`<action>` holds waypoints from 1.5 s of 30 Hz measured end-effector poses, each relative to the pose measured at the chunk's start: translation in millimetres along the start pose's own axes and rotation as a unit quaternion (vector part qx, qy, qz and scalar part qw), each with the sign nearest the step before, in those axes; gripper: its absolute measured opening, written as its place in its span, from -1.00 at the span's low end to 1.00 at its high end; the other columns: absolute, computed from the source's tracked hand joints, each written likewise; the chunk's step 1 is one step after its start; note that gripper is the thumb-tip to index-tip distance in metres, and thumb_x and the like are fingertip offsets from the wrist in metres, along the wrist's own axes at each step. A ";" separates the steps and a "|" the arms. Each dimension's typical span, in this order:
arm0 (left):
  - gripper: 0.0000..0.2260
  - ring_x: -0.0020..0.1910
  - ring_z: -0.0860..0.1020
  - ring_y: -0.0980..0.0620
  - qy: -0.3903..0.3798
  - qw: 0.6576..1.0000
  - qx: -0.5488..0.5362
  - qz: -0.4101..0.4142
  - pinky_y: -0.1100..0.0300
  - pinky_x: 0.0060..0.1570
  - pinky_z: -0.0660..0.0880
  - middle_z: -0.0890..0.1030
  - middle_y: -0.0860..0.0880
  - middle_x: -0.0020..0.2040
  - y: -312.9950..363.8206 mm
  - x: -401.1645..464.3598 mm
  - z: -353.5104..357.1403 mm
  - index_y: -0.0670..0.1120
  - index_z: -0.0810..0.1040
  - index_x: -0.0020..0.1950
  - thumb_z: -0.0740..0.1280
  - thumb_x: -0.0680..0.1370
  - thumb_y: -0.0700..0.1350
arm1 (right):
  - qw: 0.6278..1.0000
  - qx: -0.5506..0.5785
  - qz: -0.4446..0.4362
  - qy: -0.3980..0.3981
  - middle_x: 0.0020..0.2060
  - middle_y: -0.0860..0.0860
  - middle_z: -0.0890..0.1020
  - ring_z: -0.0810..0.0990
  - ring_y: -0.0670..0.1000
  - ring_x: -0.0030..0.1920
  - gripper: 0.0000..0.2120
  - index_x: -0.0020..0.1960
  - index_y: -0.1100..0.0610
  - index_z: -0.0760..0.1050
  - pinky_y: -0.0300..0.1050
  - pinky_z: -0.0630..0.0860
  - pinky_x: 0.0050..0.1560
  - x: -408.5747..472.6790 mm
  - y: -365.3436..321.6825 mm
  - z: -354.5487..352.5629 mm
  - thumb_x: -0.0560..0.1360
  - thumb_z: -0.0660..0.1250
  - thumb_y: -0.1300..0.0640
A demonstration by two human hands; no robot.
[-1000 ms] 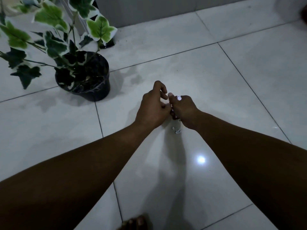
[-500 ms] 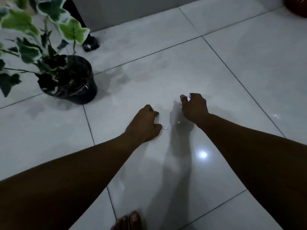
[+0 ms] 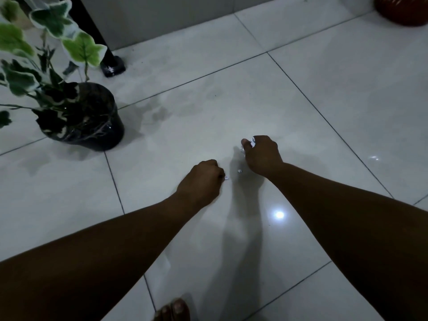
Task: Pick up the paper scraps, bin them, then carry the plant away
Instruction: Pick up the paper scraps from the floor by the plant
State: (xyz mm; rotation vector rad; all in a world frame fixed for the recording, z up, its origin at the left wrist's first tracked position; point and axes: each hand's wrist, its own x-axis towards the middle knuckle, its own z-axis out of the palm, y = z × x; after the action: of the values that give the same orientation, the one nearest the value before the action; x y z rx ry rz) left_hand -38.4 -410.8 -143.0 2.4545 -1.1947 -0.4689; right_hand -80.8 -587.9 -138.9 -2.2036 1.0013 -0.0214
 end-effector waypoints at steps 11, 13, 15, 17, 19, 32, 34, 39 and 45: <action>-0.85 -0.07 0.56 -0.15 0.017 0.998 -0.055 -0.019 0.10 -0.12 0.42 0.60 -0.16 -0.07 25.3 20.4 5.1 -0.16 0.63 -0.02 0.31 0.59 -0.11 | 1.000 -0.004 0.012 0.007 -0.32 0.08 0.50 0.44 0.08 -0.24 -0.63 -0.15 0.33 0.54 -0.18 0.22 -0.23 -2.2 5.1 -6.1 0.62 0.18 0.06; -0.83 -0.06 0.57 -0.14 0.008 0.999 -0.049 -0.021 0.09 -0.10 0.44 0.60 -0.16 -0.06 26.3 23.7 8.0 -0.15 0.64 0.01 0.32 0.60 -0.08 | 1.000 -0.006 0.021 0.004 -0.40 0.05 0.44 0.44 0.09 -0.24 -0.62 -0.29 0.26 0.44 -0.17 0.23 -0.22 -2.3 8.4 -7.8 0.62 0.17 0.06; -0.80 -0.06 0.58 -0.10 0.008 0.998 -0.061 -0.024 0.12 -0.08 0.44 0.62 -0.14 -0.06 26.4 25.1 7.4 -0.15 0.65 0.06 0.35 0.59 -0.04 | 1.000 -0.011 0.026 0.000 -0.44 0.00 0.38 0.42 0.10 -0.24 -0.58 -0.39 0.15 0.28 -0.18 0.22 -0.21 -2.8 11.3 -10.0 0.62 0.17 0.06; -0.77 -0.04 0.59 -0.08 0.019 0.995 -0.091 -0.023 0.13 -0.04 0.48 0.66 -0.13 -0.05 24.9 25.3 6.2 -0.15 0.63 0.12 0.40 0.56 -0.03 | 0.999 -0.012 0.029 -0.001 -0.45 -0.01 0.36 0.41 0.10 -0.23 -0.57 -0.41 0.11 0.25 -0.19 0.23 -0.19 -3.3 13.0 -12.2 0.62 0.17 0.07; -0.73 -0.02 0.61 -0.06 0.024 0.993 -0.113 -0.024 0.08 0.01 0.52 0.68 -0.11 -0.05 23.8 24.4 5.6 -0.14 0.61 0.17 0.44 0.53 -0.04 | 1.000 -0.006 0.029 0.001 -0.46 -0.01 0.35 0.40 0.10 -0.23 -0.56 -0.42 0.10 0.23 -0.18 0.23 -0.18 -4.5 13.1 -13.5 0.62 0.17 0.08; -0.77 -0.02 0.56 -0.13 0.000 1.000 -0.014 0.012 0.11 -0.05 0.46 0.57 -0.14 -0.03 39.0 24.3 10.4 -0.04 0.69 0.17 0.33 0.58 -0.04 | 0.999 0.008 0.038 -0.016 -0.44 -0.04 0.36 0.40 0.08 -0.23 -0.57 -0.42 0.07 0.24 -0.19 0.24 -0.22 -11.8 9.5 -13.8 0.62 0.18 0.09; -0.79 0.03 0.57 -0.14 -0.001 1.000 -0.010 0.010 0.10 0.00 0.48 0.61 -0.14 0.02 39.3 27.9 13.6 -0.05 0.69 0.17 0.32 0.59 -0.11 | 0.998 0.016 0.050 -0.019 -0.44 -0.03 0.36 0.39 0.08 -0.24 -0.57 -0.42 0.09 0.24 -0.15 0.23 -0.27 -12.5 9.0 -15.4 0.62 0.18 0.09; -0.85 -0.07 0.65 -0.03 0.048 0.993 -0.099 -0.053 0.27 0.01 0.53 0.71 -0.08 -0.07 38.2 32.0 14.7 -0.11 0.74 -0.01 0.40 0.49 -0.26 | 0.997 0.043 0.054 -0.025 -0.32 0.08 0.54 0.48 0.11 -0.20 -0.65 -0.25 0.21 0.47 -0.16 0.31 -0.15 -14.9 6.1 -17.6 0.62 0.16 0.06; -0.89 -0.13 0.67 0.21 0.151 0.930 -0.317 -0.111 0.45 0.01 0.52 0.74 0.02 -0.10 47.2 36.8 -7.6 -0.10 0.75 -0.03 0.51 0.46 -0.14 | 0.957 0.240 0.140 -0.086 -0.50 0.11 0.46 0.40 0.07 -0.57 -0.67 -0.34 0.14 0.36 -0.25 0.28 -0.54 -16.8 -3.6 -19.8 0.57 0.19 0.06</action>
State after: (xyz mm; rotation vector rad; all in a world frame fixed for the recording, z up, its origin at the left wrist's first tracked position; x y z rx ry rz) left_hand -45.4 -465.9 -119.4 1.9972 -0.5276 -0.4322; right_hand -95.8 -586.8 -117.5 -1.5845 1.0694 0.0516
